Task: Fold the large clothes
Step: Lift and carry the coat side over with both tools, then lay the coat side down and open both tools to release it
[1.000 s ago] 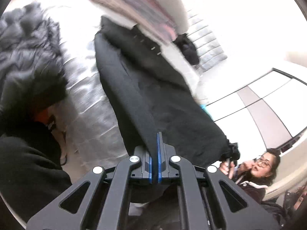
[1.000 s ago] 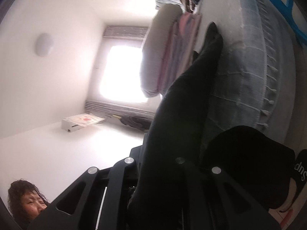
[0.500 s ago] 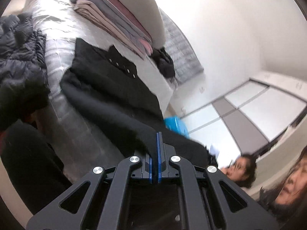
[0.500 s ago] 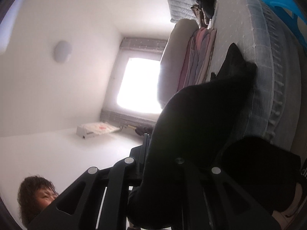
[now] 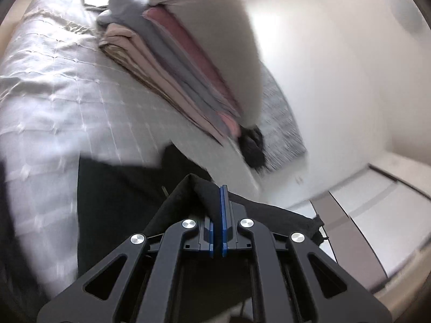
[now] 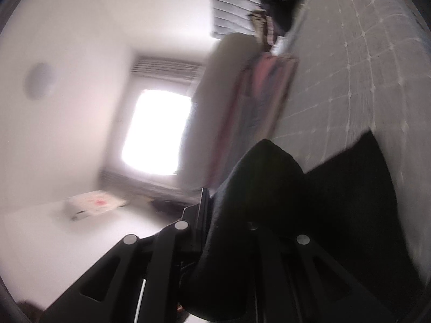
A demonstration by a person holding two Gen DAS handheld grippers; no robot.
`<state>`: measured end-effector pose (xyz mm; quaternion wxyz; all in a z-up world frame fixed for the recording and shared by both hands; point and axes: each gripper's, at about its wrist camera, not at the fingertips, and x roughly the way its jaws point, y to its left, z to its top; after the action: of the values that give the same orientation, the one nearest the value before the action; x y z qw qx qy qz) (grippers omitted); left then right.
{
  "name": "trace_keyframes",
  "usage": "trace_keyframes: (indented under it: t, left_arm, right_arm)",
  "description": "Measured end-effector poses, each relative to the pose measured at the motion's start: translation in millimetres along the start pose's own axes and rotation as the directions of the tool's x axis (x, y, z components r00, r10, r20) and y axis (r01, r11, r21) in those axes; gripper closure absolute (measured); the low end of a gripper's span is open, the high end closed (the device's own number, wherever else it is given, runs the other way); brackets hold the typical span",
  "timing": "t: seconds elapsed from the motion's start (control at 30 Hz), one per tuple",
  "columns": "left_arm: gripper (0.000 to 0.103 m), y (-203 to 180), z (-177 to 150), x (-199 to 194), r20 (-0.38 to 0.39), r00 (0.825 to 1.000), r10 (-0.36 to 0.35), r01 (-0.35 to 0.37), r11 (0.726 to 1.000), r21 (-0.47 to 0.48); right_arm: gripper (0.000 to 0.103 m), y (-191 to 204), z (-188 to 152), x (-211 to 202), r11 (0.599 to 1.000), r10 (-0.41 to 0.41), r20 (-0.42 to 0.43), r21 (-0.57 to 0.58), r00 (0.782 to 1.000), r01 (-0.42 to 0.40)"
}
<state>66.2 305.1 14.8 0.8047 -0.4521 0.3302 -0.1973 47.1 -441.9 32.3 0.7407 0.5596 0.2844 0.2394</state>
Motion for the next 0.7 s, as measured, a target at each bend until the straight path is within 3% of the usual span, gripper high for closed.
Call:
trace_keyframes:
  t: [0.03, 0.1, 0.17, 0.23, 0.27, 0.33, 0.43, 0.47, 0.5, 0.53, 0.6, 0.7]
  left_arm:
    - [0.100, 9.7, 9.0, 19.5, 0.007, 1.000, 0.016, -0.016, 1.000, -0.014]
    - [0.099, 41.5, 29.2, 73.1, 0.010, 0.993, 0.119, -0.118, 0.992, -0.047]
    - [0.098, 75.9, 33.9, 114.8, -0.020, 0.983, 0.180, -0.181, 0.978, -0.105]
    - [0.094, 105.2, 28.6, 142.4, -0.050, 0.966, 0.255, -0.260, 0.953, -0.159]
    - [0.094, 118.8, 24.9, 154.2, -0.073, 0.955, 0.289, -0.297, 0.939, -0.173]
    - [0.092, 128.9, 26.9, 156.0, -0.083, 0.961, 0.264, -0.276, 0.939, -0.204]
    - [0.082, 132.8, 41.6, 140.2, -0.056, 0.991, 0.122, -0.133, 0.943, -0.304]
    - [0.073, 132.0, 44.9, 131.2, -0.018, 0.996, 0.090, -0.091, 0.942, -0.324]
    - [0.056, 132.1, 46.0, 124.7, 0.009, 0.998, 0.068, -0.061, 0.937, -0.343]
    - [0.050, 133.1, 47.5, 113.1, 0.054, 0.998, 0.037, -0.014, 0.925, -0.380]
    - [0.046, 128.4, 51.5, 90.7, 0.134, 0.991, 0.027, 0.028, 0.919, -0.393]
    - [0.042, 93.3, 54.3, 55.6, 0.229, 0.972, 0.054, 0.012, 0.961, -0.278]
  right_arm:
    - [0.092, -10.5, 12.2, 22.6, 0.999, -0.048, 0.002, 0.007, 0.999, 0.048]
    - [0.092, -42.8, 34.2, 72.8, 0.980, -0.194, 0.000, 0.036, 0.981, 0.194]
    - [0.088, -79.1, 43.6, 111.8, 0.937, -0.336, -0.030, 0.088, 0.941, 0.338]
    - [0.076, -116.9, 47.4, 139.9, 0.874, -0.456, -0.088, 0.142, 0.886, 0.464]
    - [0.075, -125.5, 48.5, 144.5, 0.868, -0.462, -0.095, 0.159, 0.882, 0.471]
    - [0.070, -130.5, 53.2, 149.2, 0.872, -0.453, -0.095, 0.157, 0.886, 0.463]
    - [0.055, -125.8, 55.5, 140.8, 0.908, -0.365, -0.098, 0.181, 0.926, 0.377]
    - [0.053, -124.4, 57.1, 135.7, 0.923, -0.319, -0.091, 0.199, 0.944, 0.331]
    - [0.044, -121.4, 56.9, 128.9, 0.932, -0.282, -0.081, 0.213, 0.956, 0.293]
    - [0.036, -116.4, 56.2, 118.6, 0.939, -0.256, -0.064, 0.221, 0.964, 0.264]
    - [0.031, -108.7, 60.4, 105.2, 0.948, -0.235, -0.008, 0.217, 0.972, 0.231]
    - [0.031, -80.1, 58.9, 86.0, 0.947, -0.303, 0.061, 0.131, 0.951, 0.293]
